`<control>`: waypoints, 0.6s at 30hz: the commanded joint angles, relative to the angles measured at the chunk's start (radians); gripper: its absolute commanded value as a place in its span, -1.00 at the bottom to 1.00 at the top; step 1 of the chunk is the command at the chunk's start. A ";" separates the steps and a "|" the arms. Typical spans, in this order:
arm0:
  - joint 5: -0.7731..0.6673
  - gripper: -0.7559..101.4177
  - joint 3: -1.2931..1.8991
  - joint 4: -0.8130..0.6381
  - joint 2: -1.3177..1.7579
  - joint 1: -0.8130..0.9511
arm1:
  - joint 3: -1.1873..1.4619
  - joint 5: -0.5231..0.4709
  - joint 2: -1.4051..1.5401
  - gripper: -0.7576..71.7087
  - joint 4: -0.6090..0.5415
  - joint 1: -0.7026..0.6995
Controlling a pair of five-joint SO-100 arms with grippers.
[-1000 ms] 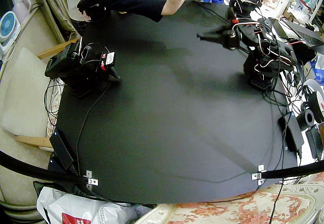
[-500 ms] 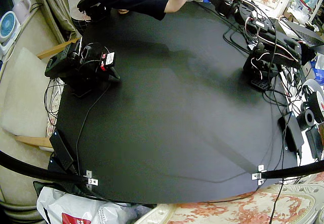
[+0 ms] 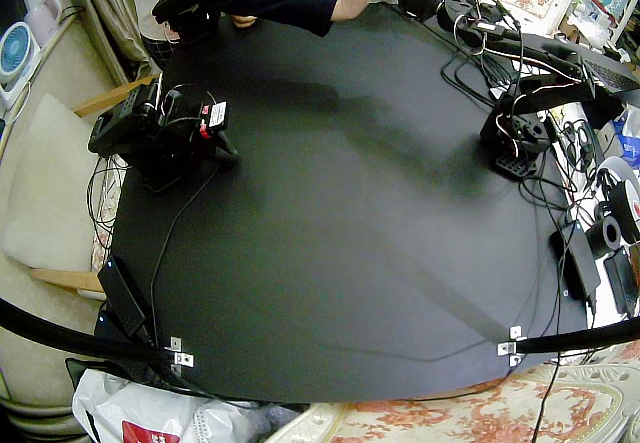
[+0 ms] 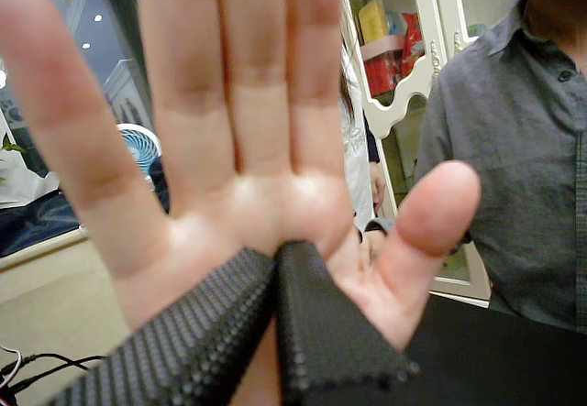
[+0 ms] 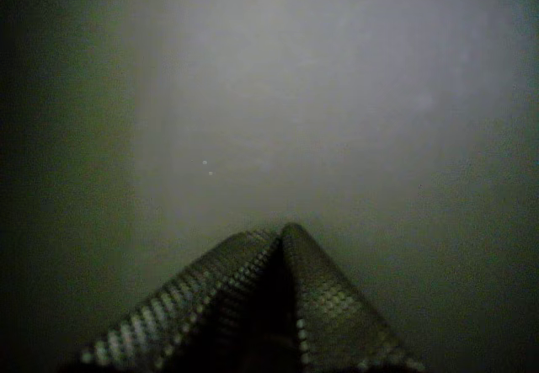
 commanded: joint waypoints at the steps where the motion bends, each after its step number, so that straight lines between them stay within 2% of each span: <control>1: 0.008 -0.99 -0.104 -0.040 0.012 0.008 | -0.006 0.008 0.011 -0.99 0.000 -0.006; 4: 0.008 -0.99 -0.069 -0.035 0.055 0.008 | -0.006 0.006 0.011 -0.99 0.000 -0.008; 6: 0.003 -0.99 -0.017 0.032 0.149 0.006 | -0.006 0.006 0.011 -0.99 0.000 -0.008; 7: 0.008 -0.99 0.002 0.110 0.224 0.006 | -0.006 0.006 0.011 -0.99 0.000 -0.008; 9: 0.028 -0.99 0.028 0.434 0.471 -0.014 | -0.006 0.006 0.011 -0.99 0.000 -0.008; 12: 0.008 -0.99 0.124 0.696 0.752 -0.087 | -0.006 0.008 0.011 -0.99 0.000 -0.008; 13: -0.021 -0.99 0.199 0.842 0.923 -0.129 | -0.006 0.009 0.011 -0.99 0.000 -0.006; 16: -0.055 -0.99 0.221 1.037 1.008 -0.181 | -0.006 0.015 0.011 -0.99 0.000 -0.002; 18: -0.083 -0.99 0.232 1.160 1.008 -0.276 | -0.006 0.017 0.011 -0.99 0.000 -0.002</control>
